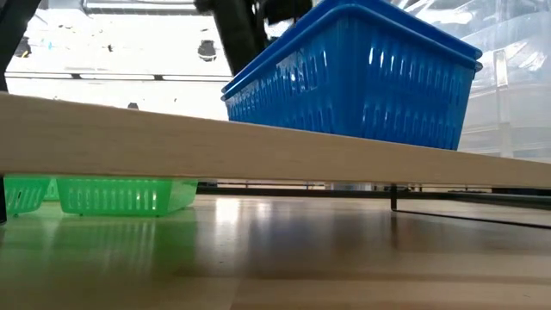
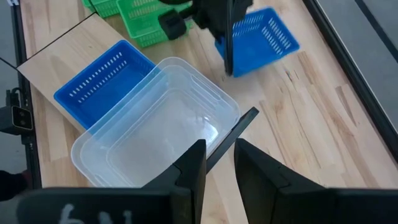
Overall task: Stack baskets on shelf by color
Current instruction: Stack the blue basket on top of the other blue baskets on the shelf, then put the middle green basket on the shelf
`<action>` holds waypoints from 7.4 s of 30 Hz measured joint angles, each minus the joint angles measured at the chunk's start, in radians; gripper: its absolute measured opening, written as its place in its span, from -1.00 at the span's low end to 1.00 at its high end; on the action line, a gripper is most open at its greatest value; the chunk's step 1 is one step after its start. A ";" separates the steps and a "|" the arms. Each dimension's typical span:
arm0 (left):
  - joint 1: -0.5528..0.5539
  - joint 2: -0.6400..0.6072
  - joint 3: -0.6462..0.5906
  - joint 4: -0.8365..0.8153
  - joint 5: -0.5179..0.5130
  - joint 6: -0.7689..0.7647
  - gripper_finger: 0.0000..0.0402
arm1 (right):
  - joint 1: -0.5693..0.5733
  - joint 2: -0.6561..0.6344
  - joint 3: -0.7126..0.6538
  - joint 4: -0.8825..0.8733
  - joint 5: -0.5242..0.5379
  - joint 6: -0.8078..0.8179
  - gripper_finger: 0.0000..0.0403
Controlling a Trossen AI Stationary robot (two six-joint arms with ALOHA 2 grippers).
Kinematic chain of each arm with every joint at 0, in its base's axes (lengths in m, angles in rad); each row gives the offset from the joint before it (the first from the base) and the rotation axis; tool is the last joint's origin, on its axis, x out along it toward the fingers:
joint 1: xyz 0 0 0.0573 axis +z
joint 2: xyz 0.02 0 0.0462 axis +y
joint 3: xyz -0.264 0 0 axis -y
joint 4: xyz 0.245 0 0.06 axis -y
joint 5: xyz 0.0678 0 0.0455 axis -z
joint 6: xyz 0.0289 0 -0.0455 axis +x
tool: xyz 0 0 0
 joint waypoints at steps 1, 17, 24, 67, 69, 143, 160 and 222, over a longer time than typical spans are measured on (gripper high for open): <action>-0.006 -0.007 0.025 -0.047 -0.008 -0.035 -1.00 | 0.000 0.000 0.000 0.000 0.000 -0.001 -0.47; -0.357 -0.092 0.407 -0.369 -0.171 -0.698 -1.00 | 0.000 -0.001 0.000 -0.007 0.001 0.005 -0.47; -0.540 -0.083 0.414 -0.195 -0.237 -0.827 -1.00 | 0.000 -0.012 0.000 -0.007 0.008 0.000 -0.47; -0.576 0.062 0.410 -0.125 -0.097 -0.934 -1.00 | 0.010 -0.014 0.000 -0.006 0.002 -0.019 -0.47; -0.567 0.072 0.412 -0.117 -0.088 -0.934 -1.00 | 0.010 -0.014 0.000 -0.006 0.001 -0.018 -0.47; 0.037 -0.388 -0.511 -0.046 0.221 -0.021 -0.24 | -0.171 -0.014 0.000 0.028 0.001 -0.009 -0.47; 0.037 -0.257 -0.510 -0.035 0.254 -0.043 -0.94 | -0.170 -0.014 0.000 0.024 0.001 -0.019 -0.47; -0.548 -0.254 -0.065 -0.283 0.203 -1.069 -1.00 | -0.162 -0.014 0.000 0.033 -0.026 -0.071 -0.47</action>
